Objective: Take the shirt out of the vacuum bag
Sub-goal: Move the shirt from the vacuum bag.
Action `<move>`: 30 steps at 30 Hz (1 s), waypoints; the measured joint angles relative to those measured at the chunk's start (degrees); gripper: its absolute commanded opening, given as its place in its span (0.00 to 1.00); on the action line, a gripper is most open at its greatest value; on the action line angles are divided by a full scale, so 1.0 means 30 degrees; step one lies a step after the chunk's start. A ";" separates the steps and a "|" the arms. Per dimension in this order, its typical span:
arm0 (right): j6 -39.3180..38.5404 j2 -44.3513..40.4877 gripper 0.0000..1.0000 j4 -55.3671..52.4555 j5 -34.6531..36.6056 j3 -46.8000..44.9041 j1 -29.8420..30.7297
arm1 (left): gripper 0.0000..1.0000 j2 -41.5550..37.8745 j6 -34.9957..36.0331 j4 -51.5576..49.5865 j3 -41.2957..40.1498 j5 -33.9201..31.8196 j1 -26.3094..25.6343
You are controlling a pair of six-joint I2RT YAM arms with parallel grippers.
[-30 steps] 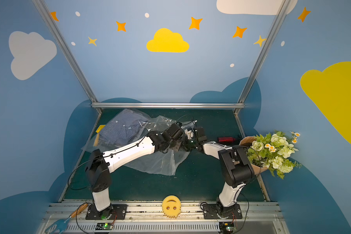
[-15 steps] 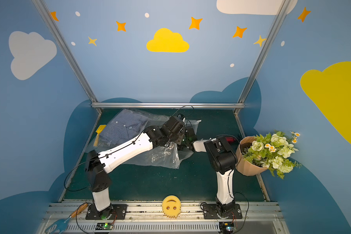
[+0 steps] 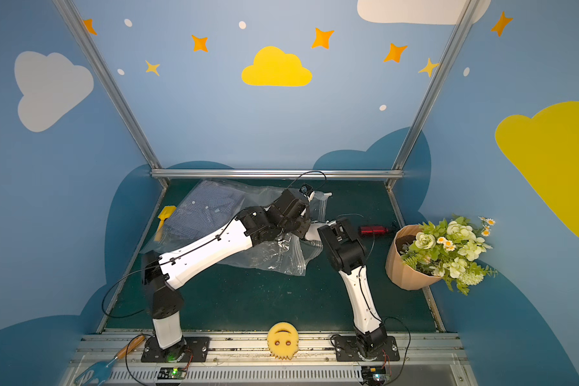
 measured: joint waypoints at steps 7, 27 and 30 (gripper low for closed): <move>-0.0029 0.1435 0.77 -0.0903 -0.0036 0.3016 0.0590 | 0.04 0.0007 0.0102 -0.0131 0.0189 0.0080 -0.0138; 0.1231 0.7060 0.78 -0.0772 -0.0444 1.1526 0.2229 | 0.04 0.0007 0.0262 -0.0707 0.0495 0.0350 -0.0240; 0.1479 0.7868 0.78 -0.0707 -0.0444 1.2830 0.2448 | 0.04 0.0000 0.0168 -0.0707 0.0474 0.0299 -0.0248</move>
